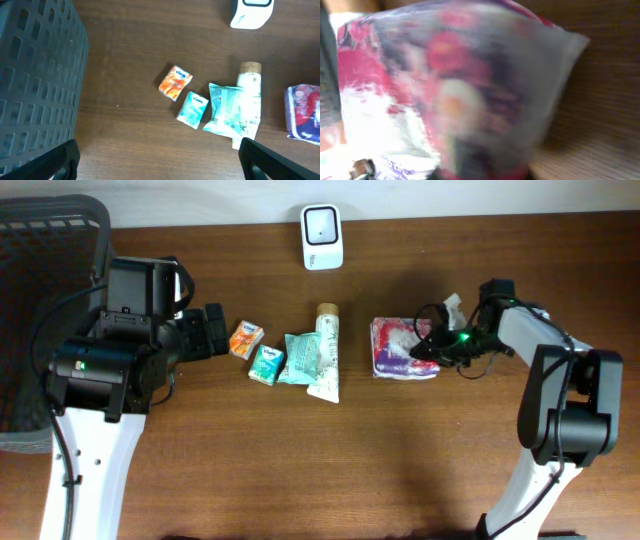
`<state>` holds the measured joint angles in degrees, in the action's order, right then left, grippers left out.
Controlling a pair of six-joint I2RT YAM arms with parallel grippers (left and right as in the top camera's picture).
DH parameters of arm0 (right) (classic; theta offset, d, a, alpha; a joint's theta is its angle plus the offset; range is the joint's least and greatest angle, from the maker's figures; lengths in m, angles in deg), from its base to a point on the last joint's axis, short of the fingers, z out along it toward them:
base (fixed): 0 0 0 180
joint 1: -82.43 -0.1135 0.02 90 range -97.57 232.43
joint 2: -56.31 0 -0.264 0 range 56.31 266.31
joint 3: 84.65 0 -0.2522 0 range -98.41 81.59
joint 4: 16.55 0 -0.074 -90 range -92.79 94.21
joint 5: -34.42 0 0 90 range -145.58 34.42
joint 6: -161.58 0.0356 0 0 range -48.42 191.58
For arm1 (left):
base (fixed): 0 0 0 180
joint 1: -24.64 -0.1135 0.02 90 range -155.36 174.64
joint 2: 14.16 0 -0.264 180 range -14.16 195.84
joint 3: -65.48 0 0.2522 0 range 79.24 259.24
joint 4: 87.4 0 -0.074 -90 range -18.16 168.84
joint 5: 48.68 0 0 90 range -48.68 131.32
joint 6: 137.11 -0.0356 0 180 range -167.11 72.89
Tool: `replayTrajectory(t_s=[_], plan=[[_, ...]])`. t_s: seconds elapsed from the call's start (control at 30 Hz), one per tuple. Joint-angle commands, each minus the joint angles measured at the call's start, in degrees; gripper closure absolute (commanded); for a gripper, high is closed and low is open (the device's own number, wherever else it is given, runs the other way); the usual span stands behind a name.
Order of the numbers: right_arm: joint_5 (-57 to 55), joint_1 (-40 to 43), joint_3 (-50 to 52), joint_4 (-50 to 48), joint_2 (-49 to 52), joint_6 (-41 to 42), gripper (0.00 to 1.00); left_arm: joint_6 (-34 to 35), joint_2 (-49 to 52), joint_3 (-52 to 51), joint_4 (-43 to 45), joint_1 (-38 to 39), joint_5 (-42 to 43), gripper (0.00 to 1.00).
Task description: Scan the item barcode
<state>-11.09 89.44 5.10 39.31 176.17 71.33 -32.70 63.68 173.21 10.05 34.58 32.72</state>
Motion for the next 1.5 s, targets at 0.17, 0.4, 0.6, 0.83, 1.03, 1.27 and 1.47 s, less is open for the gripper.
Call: replayTrajectory(t_s=[0.17,0.4,0.6,0.83,1.03,1.27,1.47], plan=[[-1.3,-11.0,-24.0,-5.7,0.4,27.6,0.96,0.3,0.0,0.5,0.1,-0.3,-0.2,0.01],[-23.7,-20.6,-26.2,-36.1,3.3,50.2,0.96,0.3,0.0,0.5,0.1,-0.3,-0.2,0.01],[-30.4,-23.1,-26.7,-53.7,13.4,60.2,0.96,0.3,0.0,0.5,0.1,-0.3,-0.2,0.01],[-32.6,-23.1,-27.6,-53.9,16.0,60.1,0.96,0.3,0.0,0.5,0.1,-0.3,-0.2,0.01],[-23.0,-18.1,-29.2,-53.9,11.6,56.2,0.96,0.3,0.0,0.5,0.1,-0.3,-0.2,0.01],[-19.4,2.1,-29.2,-32.0,2.2,56.3,0.96,0.3,0.0,0.5,0.1,-0.3,-0.2,0.01],[-27.0,19.3,-29.2,-13.0,2.3,56.2,0.96,0.3,0.0,0.5,0.1,-0.3,-0.2,0.01]])
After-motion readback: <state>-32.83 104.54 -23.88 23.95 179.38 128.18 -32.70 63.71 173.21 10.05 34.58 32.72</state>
